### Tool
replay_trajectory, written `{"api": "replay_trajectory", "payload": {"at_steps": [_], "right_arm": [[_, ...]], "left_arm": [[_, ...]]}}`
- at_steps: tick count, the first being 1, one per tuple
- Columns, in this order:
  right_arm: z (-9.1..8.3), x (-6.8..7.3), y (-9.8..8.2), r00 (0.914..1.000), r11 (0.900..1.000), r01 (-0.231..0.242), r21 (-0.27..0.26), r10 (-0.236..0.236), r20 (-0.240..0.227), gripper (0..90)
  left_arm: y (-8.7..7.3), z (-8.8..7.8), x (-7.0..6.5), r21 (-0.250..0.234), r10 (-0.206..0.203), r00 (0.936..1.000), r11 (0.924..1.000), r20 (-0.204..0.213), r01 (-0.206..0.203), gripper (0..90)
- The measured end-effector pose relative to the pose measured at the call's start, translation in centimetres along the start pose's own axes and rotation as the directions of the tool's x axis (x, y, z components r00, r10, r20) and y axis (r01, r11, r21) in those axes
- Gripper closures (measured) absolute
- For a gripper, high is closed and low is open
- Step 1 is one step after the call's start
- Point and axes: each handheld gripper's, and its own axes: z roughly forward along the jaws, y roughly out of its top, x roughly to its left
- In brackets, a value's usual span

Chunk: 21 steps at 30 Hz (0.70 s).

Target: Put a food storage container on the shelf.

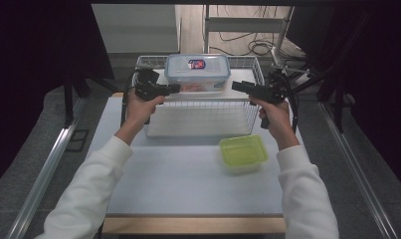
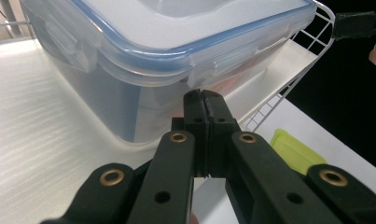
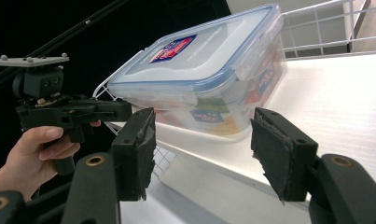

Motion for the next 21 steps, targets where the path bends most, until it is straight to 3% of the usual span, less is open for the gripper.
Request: {"api": "replay_trajectory", "payload": {"at_steps": [7, 17, 19, 21], "right_arm": [[0.0, 0.7, -0.4, 0.9998, 1.000, 0.018, 0.009, -0.018, -0.009, 39.5], [-1.7, 1.7, -3.0, 0.9976, 0.997, 0.069, 0.031, -0.069, -0.001, 38.6], [-2.1, 1.7, -3.7, 0.9974, 0.997, 0.072, 0.036, -0.072, -0.001, 38.4], [-2.6, 1.7, -4.6, 0.9965, 0.996, 0.083, 0.038, -0.083, 0.008, 38.0]], "left_arm": [[-0.7, -0.5, -0.8, 0.004, 0.017, 0.9998, 0.9998, 0.012, -0.017, 89.5], [-4.2, -3.5, -2.8, -0.018, 0.035, 0.9967, 0.9993, 0.074, -0.033, 86.5], [-5.1, -3.9, -3.1, -0.022, 0.039, 0.9959, 0.9991, 0.082, -0.037, 82.1], [-6.1, -4.5, -3.5, -0.036, 0.032, 0.9961, 0.9989, 0.082, -0.029, 69.3]]}}
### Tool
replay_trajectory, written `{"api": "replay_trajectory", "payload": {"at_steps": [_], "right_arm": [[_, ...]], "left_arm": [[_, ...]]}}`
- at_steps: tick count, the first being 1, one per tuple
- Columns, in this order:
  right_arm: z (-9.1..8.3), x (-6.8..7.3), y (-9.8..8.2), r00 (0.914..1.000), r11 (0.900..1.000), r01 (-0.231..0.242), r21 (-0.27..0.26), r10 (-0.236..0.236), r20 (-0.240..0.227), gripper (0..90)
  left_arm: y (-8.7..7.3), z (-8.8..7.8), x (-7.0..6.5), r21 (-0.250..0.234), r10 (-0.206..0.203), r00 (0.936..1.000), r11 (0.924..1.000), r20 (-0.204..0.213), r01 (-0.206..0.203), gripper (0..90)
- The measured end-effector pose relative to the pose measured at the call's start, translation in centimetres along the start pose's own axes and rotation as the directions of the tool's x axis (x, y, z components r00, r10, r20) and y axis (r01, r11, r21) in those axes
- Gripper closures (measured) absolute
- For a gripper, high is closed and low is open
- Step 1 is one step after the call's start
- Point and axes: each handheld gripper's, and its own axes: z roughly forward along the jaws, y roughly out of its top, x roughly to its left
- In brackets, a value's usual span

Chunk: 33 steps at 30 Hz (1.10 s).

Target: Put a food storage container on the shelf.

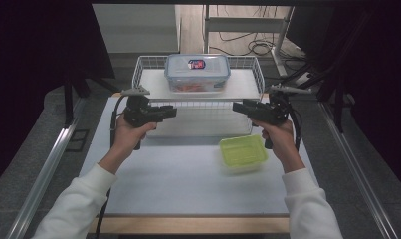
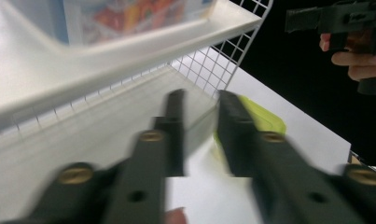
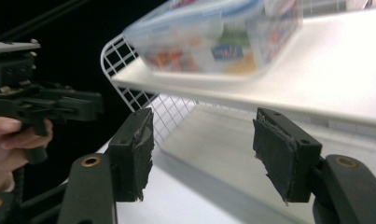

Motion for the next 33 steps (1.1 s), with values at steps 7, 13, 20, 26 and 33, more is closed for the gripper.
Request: {"api": "replay_trajectory", "payload": {"at_steps": [7, 13, 20, 26, 33], "right_arm": [[-1.3, 0.0, -3.9, 0.9999, 1.000, 0.005, 0.006, -0.005, -0.013, 35.3], [-2.0, -0.7, -7.5, 0.9999, 1.000, -0.011, 0.022, 0.011, -0.013, 33.8], [-2.5, -0.7, -10.2, 0.9999, 0.998, 0.016, 0.058, -0.016, -0.005, 33.5], [-2.4, -0.4, -11.6, 0.9990, 0.992, 0.043, 0.117, -0.045, 0.010, 33.8], [-2.5, -0.8, -12.6, 0.9992, 0.989, 0.030, 0.146, -0.033, 0.022, 33.8]], "left_arm": [[-3.9, -1.4, -1.1, -0.011, -0.016, 0.9996, 0.9998, 0.023, 0.017, 35.4], [-7.1, -2.0, -1.6, -0.001, -0.024, 0.9993, 0.9997, 0.028, 0.024, 28.8], [-9.8, -2.1, -2.1, 0.044, 0.010, 0.9999, 0.9990, -0.002, -0.010, 26.0], [-11.3, -1.9, -1.7, 0.077, -0.013, 0.9999, 0.9969, -0.009, 0.013, 25.4], [-12.3, -2.3, -1.1, 0.088, -0.036, 0.9989, 0.9954, -0.029, 0.038, 25.3]]}}
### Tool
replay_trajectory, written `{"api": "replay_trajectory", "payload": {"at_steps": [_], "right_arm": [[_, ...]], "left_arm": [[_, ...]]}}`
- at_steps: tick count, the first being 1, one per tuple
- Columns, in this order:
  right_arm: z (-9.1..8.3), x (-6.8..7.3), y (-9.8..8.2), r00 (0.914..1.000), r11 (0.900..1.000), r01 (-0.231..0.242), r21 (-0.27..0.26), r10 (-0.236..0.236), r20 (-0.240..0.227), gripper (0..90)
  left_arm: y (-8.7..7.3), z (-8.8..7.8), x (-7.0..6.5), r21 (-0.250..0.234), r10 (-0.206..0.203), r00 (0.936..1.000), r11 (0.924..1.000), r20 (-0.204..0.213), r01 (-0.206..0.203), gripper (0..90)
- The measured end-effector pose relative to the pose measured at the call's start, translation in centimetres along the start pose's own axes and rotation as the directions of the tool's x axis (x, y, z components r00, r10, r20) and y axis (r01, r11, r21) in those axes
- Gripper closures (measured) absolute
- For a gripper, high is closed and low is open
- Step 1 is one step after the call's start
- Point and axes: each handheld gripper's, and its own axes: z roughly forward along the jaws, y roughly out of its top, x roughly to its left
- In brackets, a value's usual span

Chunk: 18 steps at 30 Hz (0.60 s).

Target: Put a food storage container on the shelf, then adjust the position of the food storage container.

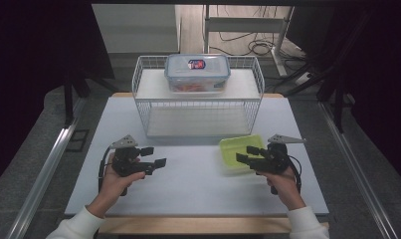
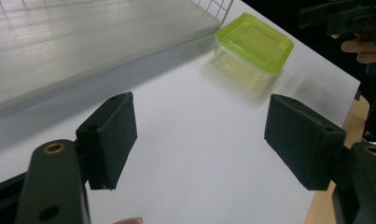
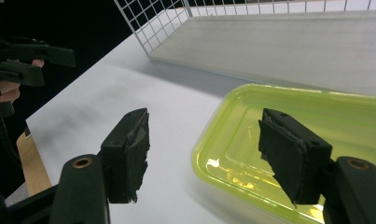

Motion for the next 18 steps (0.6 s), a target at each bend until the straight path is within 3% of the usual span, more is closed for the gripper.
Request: {"api": "replay_trajectory", "payload": {"at_steps": [8, 11, 18], "right_arm": [[-0.3, -0.4, 0.0, 0.9996, 1.000, -0.014, 0.012, 0.014, 0.026, 33.9], [-0.8, -1.0, 0.0, 0.9957, 1.000, -0.008, 0.014, 0.006, 0.092, 34.8], [-2.3, -2.5, 0.3, 0.9895, 0.999, -0.034, -0.001, 0.033, 0.141, 41.2]], "left_arm": [[-0.9, 0.2, -0.1, 0.028, 0.005, 1.0000, 0.9996, -0.004, -0.004, 25.2], [-1.4, -0.1, 0.0, 0.040, 0.010, 0.9999, 0.9991, -0.003, -0.010, 25.2], [-1.9, -0.4, 0.5, 0.044, 0.005, 0.9998, 0.9990, -0.017, -0.005, 24.7]]}}
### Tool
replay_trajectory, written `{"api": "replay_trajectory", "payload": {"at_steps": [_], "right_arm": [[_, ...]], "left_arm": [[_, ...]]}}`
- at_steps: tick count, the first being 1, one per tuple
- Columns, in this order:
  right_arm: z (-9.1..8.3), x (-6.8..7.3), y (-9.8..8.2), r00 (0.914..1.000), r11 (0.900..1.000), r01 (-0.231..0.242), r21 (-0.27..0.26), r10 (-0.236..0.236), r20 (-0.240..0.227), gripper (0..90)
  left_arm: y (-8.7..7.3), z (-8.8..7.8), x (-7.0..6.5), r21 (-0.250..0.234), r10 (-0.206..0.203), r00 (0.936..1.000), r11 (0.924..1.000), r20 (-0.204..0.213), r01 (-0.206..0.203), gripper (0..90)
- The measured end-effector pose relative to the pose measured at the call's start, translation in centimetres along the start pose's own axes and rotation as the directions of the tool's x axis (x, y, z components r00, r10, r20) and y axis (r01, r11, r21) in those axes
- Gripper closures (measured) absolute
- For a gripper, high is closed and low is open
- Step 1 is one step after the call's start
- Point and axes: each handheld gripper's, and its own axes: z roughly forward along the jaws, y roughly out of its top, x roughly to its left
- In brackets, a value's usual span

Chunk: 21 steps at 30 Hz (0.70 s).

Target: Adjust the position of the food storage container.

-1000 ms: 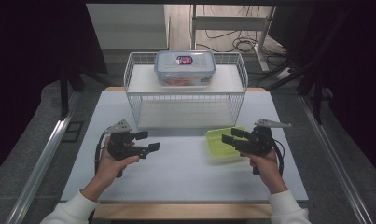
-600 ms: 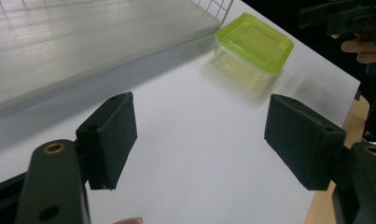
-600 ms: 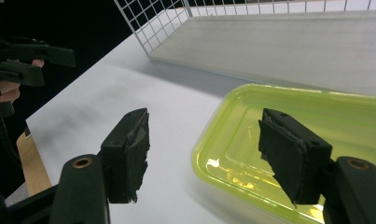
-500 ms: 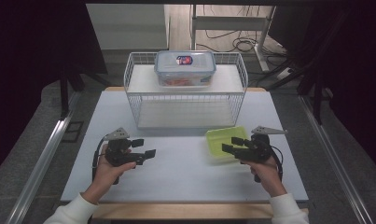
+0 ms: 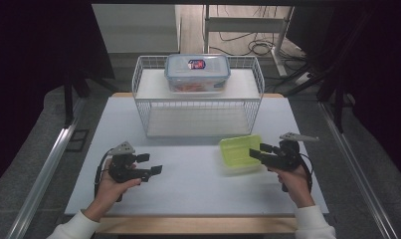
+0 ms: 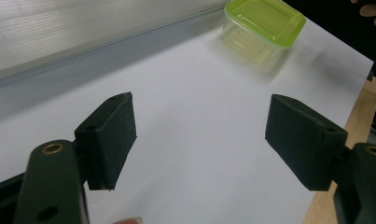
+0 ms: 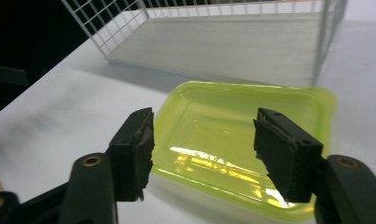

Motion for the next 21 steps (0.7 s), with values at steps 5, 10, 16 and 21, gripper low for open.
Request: {"api": "replay_trajectory", "payload": {"at_steps": [5, 10, 16, 21], "right_arm": [[-0.6, -1.0, 0.0, 0.9975, 1.000, -0.006, 0.017, 0.005, 0.071, 61.4], [-0.9, -2.5, 0.2, 0.9829, 1.000, 0.009, 0.020, -0.012, 0.184, 85.7], [-0.4, -4.8, 0.6, 0.9724, 0.996, -0.002, 0.084, -0.018, 0.232, 89.2], [1.3, -6.8, 0.8, 0.9654, 0.989, -0.028, 0.144, -0.011, 0.260, 89.2]], "left_arm": [[-0.1, 0.4, 0.1, 0.024, 0.005, 1.0000, 0.9997, 0.007, -0.005, 24.6], [-0.1, 0.5, 0.1, 0.029, 0.006, 0.9999, 0.9996, 0.008, -0.006, 25.3], [-0.2, 0.6, 0.3, 0.035, 0.006, 0.9999, 0.9994, 0.010, -0.006, 25.4], [-0.3, 0.8, 0.7, 0.044, -0.005, 1.0000, 0.9990, 0.007, 0.005, 25.8]]}}
